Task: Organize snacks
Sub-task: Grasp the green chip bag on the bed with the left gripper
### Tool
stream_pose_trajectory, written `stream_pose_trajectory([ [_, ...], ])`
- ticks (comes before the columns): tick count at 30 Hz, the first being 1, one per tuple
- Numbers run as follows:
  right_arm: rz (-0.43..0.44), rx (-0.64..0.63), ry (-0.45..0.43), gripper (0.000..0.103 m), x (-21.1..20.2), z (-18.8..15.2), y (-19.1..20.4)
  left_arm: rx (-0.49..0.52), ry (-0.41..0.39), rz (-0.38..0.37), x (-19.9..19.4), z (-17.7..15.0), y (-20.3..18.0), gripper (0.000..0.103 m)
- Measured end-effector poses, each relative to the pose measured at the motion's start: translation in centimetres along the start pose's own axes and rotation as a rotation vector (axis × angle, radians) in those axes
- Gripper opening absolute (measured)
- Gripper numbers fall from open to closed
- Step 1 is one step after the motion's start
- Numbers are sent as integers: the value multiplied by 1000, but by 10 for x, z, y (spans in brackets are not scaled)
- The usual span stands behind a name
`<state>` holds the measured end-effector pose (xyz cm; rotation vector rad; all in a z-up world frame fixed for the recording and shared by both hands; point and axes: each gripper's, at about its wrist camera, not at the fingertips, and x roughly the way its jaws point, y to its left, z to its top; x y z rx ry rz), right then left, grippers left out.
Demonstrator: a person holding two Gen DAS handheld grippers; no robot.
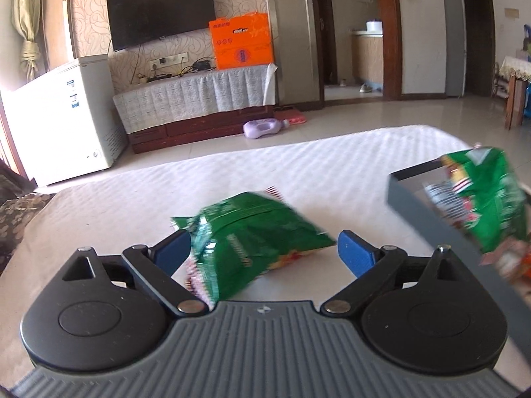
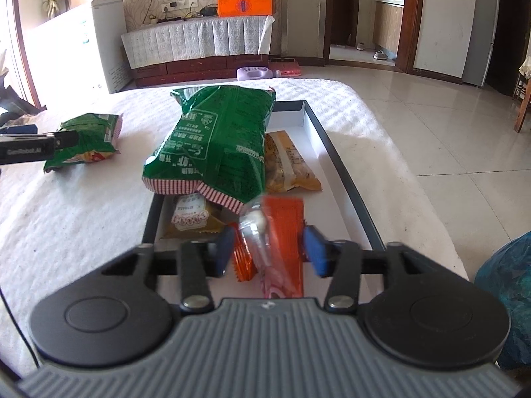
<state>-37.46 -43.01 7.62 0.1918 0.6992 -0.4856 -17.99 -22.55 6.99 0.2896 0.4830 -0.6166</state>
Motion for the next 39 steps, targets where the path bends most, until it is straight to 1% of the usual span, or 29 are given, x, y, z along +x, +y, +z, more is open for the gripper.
stream_pose_trajectory([
  [2,-5,-12,-14,57,-4,0,1,-9,-1,9,6,0,9,98],
  [3,-9,-16,-21,63,-6,1,2,-14,-4,11,8,0,13,98],
  [4,-11,-19,-30,66,-8,1,2,-19,-6,14,10,1,16,99],
  [8,5,-27,-63,67,-18,2,7,-23,-15,11,24,3,23,100],
  [10,11,-51,-68,70,-20,2,13,-18,-16,3,31,3,26,100],
  [14,18,-126,-64,70,-21,3,24,-33,-8,-18,49,5,33,100],
  [18,17,-192,-71,70,-24,3,33,-61,-5,-60,64,3,37,103],
  [22,40,-215,-73,70,-27,3,38,-76,2,-83,74,6,36,103],
  [28,56,-245,-67,70,-28,1,43,-175,36,-94,92,1,35,103],
  [32,59,-250,-67,70,-29,0,44,-215,68,-127,100,4,33,103],
  [36,53,-247,-59,70,-26,0,43,-239,78,-197,101,7,36,80],
  [37,55,-241,-60,70,-27,0,43,-237,80,-207,100,8,37,78],
  [39,64,-235,-66,70,-27,1,44,-244,84,-223,97,9,41,71],
])
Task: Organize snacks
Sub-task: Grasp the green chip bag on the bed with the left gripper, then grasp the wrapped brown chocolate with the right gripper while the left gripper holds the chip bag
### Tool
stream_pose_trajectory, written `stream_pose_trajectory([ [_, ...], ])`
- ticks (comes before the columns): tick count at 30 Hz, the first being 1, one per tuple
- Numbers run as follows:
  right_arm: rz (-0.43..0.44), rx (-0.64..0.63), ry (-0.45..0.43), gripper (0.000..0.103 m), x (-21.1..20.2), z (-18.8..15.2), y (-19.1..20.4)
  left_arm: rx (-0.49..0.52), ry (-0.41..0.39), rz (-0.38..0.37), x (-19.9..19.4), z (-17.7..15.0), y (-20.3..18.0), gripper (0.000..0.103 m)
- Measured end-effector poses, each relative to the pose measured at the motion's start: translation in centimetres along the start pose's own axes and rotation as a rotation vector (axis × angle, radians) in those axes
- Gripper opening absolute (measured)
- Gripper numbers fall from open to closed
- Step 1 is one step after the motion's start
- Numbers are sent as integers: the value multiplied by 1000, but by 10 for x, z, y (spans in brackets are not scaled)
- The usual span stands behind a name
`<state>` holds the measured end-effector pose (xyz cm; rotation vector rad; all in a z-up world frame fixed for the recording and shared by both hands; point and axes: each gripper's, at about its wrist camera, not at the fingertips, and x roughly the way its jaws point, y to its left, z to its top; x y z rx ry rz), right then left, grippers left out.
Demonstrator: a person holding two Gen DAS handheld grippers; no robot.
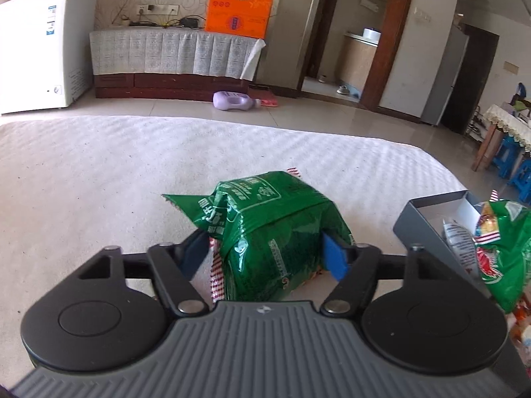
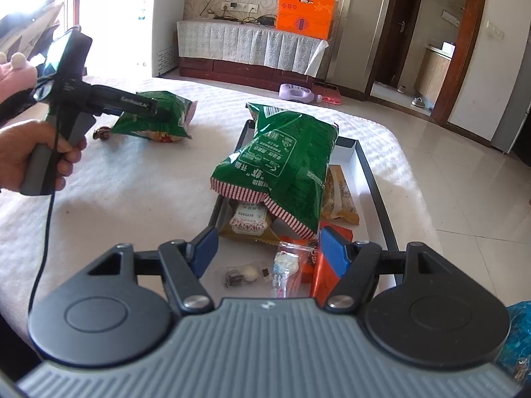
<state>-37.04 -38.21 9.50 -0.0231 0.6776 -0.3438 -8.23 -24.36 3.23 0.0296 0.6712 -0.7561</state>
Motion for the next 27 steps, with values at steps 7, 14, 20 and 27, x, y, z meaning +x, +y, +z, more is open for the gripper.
stream_pose_trajectory([
  [7,46,39,-19,70,2,6,7,-89,-64,-22,-39,10,21,65],
  [14,196,166,-48,70,17,23,30,-177,-103,95,-83,12,61,65],
  [20,344,145,-75,70,41,51,95,-217,-42,229,-93,-1,106,65],
  [27,336,37,-27,67,102,82,175,-266,-12,252,-87,-16,142,79],
])
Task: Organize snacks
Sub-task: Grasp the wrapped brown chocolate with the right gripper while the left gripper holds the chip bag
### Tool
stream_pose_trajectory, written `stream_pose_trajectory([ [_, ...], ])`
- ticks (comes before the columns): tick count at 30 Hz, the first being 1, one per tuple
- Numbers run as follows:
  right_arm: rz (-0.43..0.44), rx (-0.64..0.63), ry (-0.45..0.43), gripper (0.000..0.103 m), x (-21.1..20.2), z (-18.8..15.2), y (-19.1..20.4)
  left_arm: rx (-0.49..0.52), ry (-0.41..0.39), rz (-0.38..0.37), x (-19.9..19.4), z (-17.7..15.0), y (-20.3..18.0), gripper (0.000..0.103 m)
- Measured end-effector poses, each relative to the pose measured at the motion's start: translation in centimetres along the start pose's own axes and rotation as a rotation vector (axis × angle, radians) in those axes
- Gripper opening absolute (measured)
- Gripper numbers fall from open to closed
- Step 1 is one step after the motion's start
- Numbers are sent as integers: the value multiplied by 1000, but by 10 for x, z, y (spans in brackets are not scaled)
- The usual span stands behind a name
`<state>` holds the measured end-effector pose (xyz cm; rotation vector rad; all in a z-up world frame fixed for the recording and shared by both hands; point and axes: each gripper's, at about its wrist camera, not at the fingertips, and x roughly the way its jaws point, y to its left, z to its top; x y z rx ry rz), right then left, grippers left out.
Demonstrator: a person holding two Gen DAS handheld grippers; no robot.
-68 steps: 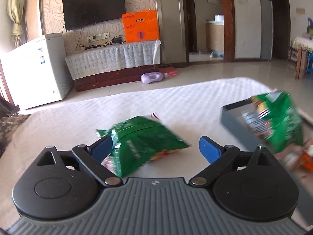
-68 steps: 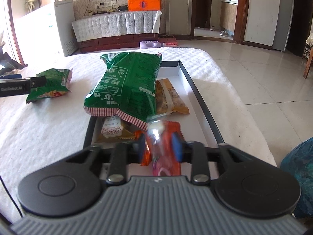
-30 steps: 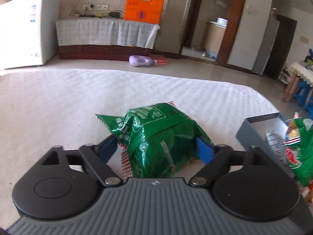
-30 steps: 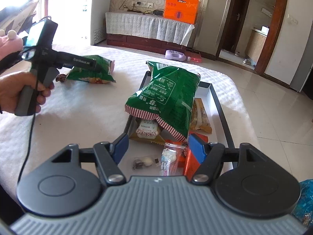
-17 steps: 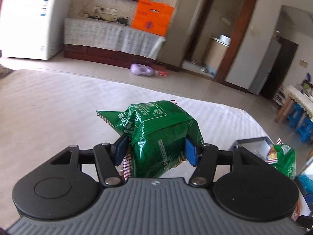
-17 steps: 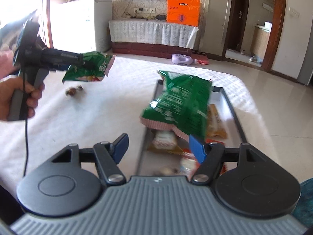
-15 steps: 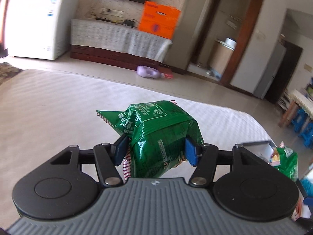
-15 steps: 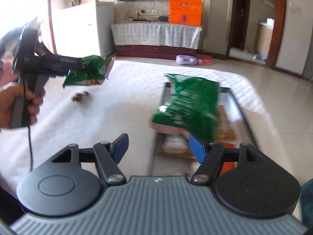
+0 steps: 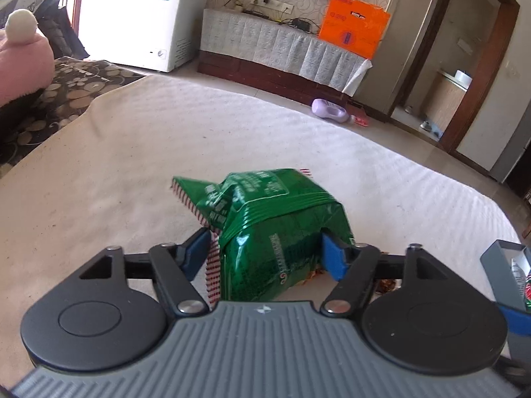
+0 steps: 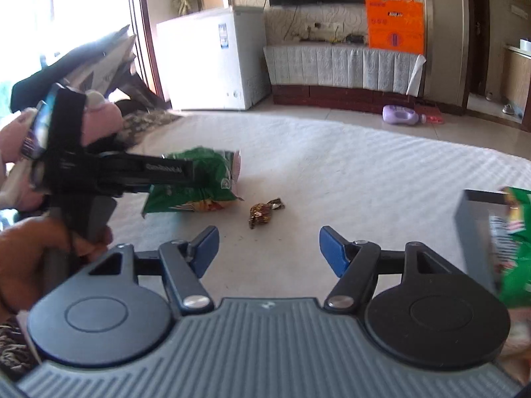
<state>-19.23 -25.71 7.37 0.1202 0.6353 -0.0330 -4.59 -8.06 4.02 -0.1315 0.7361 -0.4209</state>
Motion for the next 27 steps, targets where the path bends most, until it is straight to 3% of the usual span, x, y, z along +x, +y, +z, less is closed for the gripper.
stream_pose_trajectory([
  [3,-24,3,52,63,34,-2,9,-13,11,-2,5,-3,1,85],
  [9,-62,24,42,58,60,7,18,-38,35,-18,19,-7,6,95],
  [14,-71,20,67,45,77,17,13,8,29,-15,26,-9,-1,101],
  [16,-62,20,69,30,77,19,13,17,24,-12,27,-11,-3,101],
  [19,-56,6,76,27,75,20,12,30,19,-11,29,-12,-5,99],
  [23,-47,30,86,26,68,16,5,0,7,-39,27,-10,-3,77],
  [27,-46,19,103,26,58,10,3,-10,3,-33,26,-10,-3,74],
])
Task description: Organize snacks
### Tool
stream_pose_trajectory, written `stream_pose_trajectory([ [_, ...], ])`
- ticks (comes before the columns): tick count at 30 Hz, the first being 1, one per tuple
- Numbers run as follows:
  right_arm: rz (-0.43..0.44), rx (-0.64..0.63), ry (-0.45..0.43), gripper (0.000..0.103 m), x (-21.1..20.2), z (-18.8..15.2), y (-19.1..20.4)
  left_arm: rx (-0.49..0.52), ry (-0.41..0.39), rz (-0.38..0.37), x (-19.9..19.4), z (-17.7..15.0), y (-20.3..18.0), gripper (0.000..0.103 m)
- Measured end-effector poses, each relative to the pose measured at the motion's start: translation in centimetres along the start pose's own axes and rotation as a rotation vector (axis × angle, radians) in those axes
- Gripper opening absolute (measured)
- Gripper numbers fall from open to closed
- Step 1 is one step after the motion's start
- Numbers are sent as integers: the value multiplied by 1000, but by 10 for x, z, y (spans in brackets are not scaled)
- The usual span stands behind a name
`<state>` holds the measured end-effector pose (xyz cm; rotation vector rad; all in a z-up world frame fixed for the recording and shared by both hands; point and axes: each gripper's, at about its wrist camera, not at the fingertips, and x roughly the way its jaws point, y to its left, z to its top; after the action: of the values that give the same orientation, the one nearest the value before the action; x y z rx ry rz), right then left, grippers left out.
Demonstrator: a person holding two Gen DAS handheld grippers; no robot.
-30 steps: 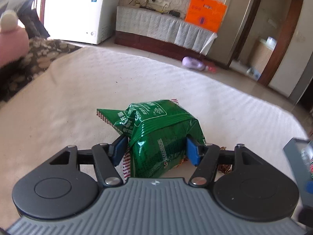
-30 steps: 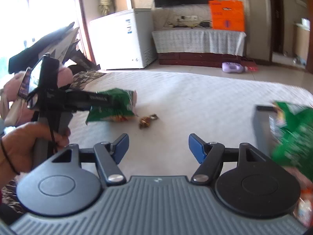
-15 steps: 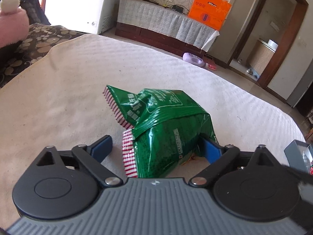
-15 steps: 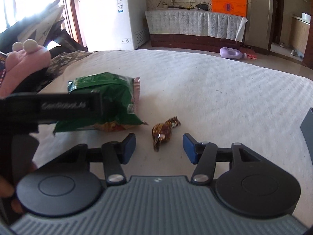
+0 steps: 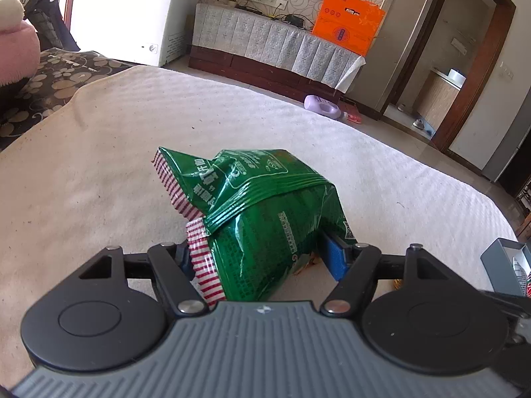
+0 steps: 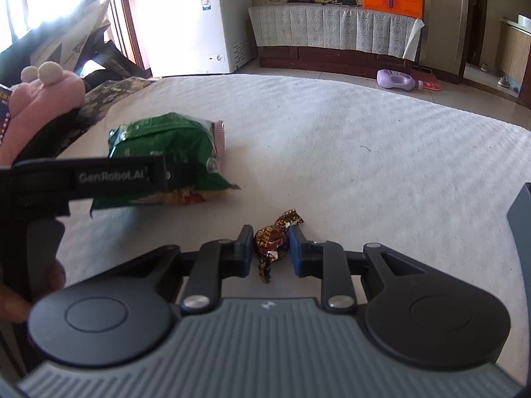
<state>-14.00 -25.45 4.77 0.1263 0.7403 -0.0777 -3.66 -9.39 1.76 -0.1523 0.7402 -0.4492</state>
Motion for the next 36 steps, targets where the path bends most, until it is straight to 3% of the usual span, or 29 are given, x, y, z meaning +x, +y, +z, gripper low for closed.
stream_pose_trajectory([
  [20,-12,-34,18,26,-44,-40,-4,-37,-13,57,-15,-9,-1,71],
  [22,-11,-41,16,26,-44,-41,-4,-12,-22,69,-14,-11,-3,74],
  [27,2,-30,13,26,-41,-39,-8,92,-17,153,-3,-16,-17,93],
  [32,6,-41,7,26,-34,-35,-6,149,24,205,7,-13,-23,101],
  [35,11,-44,4,26,-31,-34,-5,152,20,193,9,-10,-19,96],
  [36,13,-43,4,26,-31,-33,-5,158,11,185,8,-9,-18,85],
])
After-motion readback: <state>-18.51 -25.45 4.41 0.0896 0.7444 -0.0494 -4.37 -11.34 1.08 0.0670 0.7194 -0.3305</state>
